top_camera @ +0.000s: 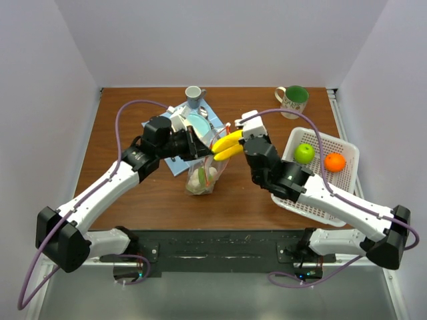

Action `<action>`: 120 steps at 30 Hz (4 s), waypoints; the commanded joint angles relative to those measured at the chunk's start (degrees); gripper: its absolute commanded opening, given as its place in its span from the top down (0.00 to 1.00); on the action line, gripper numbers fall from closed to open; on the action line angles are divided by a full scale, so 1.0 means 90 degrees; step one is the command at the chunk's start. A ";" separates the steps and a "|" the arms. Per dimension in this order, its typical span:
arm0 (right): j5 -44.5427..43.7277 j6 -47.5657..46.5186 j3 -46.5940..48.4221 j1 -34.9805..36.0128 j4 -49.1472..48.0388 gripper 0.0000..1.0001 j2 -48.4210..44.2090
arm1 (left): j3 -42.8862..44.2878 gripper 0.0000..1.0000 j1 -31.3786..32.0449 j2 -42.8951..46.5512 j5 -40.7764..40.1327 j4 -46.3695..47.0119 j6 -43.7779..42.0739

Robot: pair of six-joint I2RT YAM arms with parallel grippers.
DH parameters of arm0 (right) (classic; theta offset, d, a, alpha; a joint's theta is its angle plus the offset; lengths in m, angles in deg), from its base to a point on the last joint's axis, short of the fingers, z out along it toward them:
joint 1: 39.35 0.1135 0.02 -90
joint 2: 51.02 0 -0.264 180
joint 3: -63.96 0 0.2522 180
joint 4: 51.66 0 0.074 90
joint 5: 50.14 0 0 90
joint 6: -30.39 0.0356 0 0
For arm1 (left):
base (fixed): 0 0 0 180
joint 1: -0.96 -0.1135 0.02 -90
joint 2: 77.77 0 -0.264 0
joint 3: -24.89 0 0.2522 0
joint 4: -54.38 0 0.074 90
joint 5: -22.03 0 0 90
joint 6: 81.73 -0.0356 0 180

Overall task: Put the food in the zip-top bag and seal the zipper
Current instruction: Place the fake fruit in the zipper food storage bag, then adjust the zipper food storage bag at the center of the board.

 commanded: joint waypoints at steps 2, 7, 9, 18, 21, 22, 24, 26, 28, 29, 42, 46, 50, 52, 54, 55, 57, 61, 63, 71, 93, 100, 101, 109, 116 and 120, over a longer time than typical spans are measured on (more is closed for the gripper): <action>-0.1410 -0.0914 0.0411 0.0515 -0.0180 1.00 0.0567 | 0.0333 1.00 0.0139 -0.0062 0.0058 0.0314 -0.0062; -0.1596 -0.1071 0.0373 0.0564 -0.0092 1.00 0.0520 | 0.0372 1.00 0.0227 -0.0101 0.0048 0.0343 -0.0072; -0.1655 -0.1178 0.0314 0.0554 -0.0102 1.00 0.0441 | 0.0382 1.00 0.0218 -0.0091 0.0009 0.0294 -0.0111; -0.1528 -0.1345 0.0509 0.0642 -0.0083 1.00 0.0411 | 0.0519 1.00 0.0315 -0.0091 0.0008 0.0353 -0.0062; -0.1616 -0.1111 0.0879 0.0817 0.0141 1.00 0.0829 | 0.0461 1.00 0.0442 -0.0179 0.0018 0.0538 0.0054; -0.1674 -0.1072 0.1083 0.0973 0.0142 1.00 0.0938 | 0.0451 1.00 0.0491 -0.0228 -0.0001 0.0635 0.0074; -0.1743 -0.0847 0.1328 0.1120 0.0249 1.00 0.1279 | 0.0460 1.00 0.0637 -0.0325 -0.0040 0.0694 0.0114; -0.1850 -0.0662 0.1660 0.1325 0.0346 1.00 0.1534 | 0.0460 1.00 0.0744 -0.0365 -0.0079 0.0792 0.0181; -0.2054 -0.0457 0.2022 0.1452 0.0532 1.00 0.1953 | 0.0460 1.00 0.0794 -0.0404 -0.0118 0.0861 0.0221; -0.2307 -0.0369 0.2120 0.1462 0.0697 1.00 0.2080 | 0.0451 1.00 0.0813 -0.0404 -0.0138 0.0880 0.0260; -0.1626 0.2336 0.3204 0.1433 0.2631 0.82 0.2414 | 0.0021 1.00 0.0843 -0.0092 -0.0469 0.1554 0.0729; -0.1295 0.2698 0.3273 0.1433 0.2925 0.64 0.2326 | -0.0106 1.00 0.0843 0.0055 -0.0587 0.1739 0.0807; -0.0914 0.2767 0.3039 0.1424 0.2721 0.55 0.2053 | -0.0233 1.00 0.0852 0.0153 -0.0617 0.2003 0.0914; -0.0786 0.2786 0.2893 0.1433 0.2555 0.53 0.1897 | -0.0272 1.00 0.0843 0.0163 -0.0607 0.2110 0.0934; -0.0669 0.2777 0.2805 0.1424 0.2457 0.52 0.1818 | -0.0330 1.00 0.0843 0.0192 -0.0616 0.2208 0.0973; -0.0649 0.2854 0.2814 0.1404 0.2505 0.51 0.1818 | -0.0389 1.00 0.0843 0.0201 -0.0617 0.2247 0.0992; -0.0484 0.3127 0.2921 0.1200 0.2748 0.50 0.1799 | -0.0419 1.00 0.0843 0.0280 -0.0665 0.2277 0.1002; 0.0442 0.4035 0.2864 0.0293 0.3345 0.51 0.1225 | -0.0496 1.00 0.0843 0.0377 -0.0695 0.2267 0.1002; 0.1424 0.4259 0.2386 -0.0430 0.3170 0.51 0.0814 | -0.0497 1.00 0.0843 0.0397 -0.0695 0.2267 0.1002; 0.3256 0.4475 0.0834 -0.1699 0.2194 0.49 -0.0349 | -0.0468 1.00 0.0852 0.0368 -0.0607 0.2335 0.1051; 0.5952 0.5891 -0.3162 -0.3108 -0.2991 0.36 -0.1004 | -0.0311 1.00 0.0852 0.0397 -0.0412 0.2218 0.0993; 0.6001 0.5707 -0.3660 -0.3108 -0.3958 0.37 -0.1375 | -0.0282 1.00 0.0843 0.0378 -0.0382 0.2208 0.0993; 0.6040 0.5696 -0.3699 -0.3108 -0.3969 0.37 -0.1414 | -0.0282 1.00 0.0843 0.0377 -0.0382 0.2208 0.0993; 0.6312 0.5326 -0.3602 -0.3108 -0.3950 0.37 -0.1328 | -0.0282 1.00 0.0852 0.0368 -0.0353 0.2238 0.1012; 0.6548 0.4945 -0.3231 -0.3098 -0.3920 0.38 -0.0761 | -0.0262 1.00 0.0843 0.0329 -0.0333 0.2257 0.1022; 0.6568 0.4905 -0.3202 -0.3098 -0.4076 0.38 -0.0546 | -0.0243 1.00 0.0843 0.0309 -0.0304 0.2257 0.1022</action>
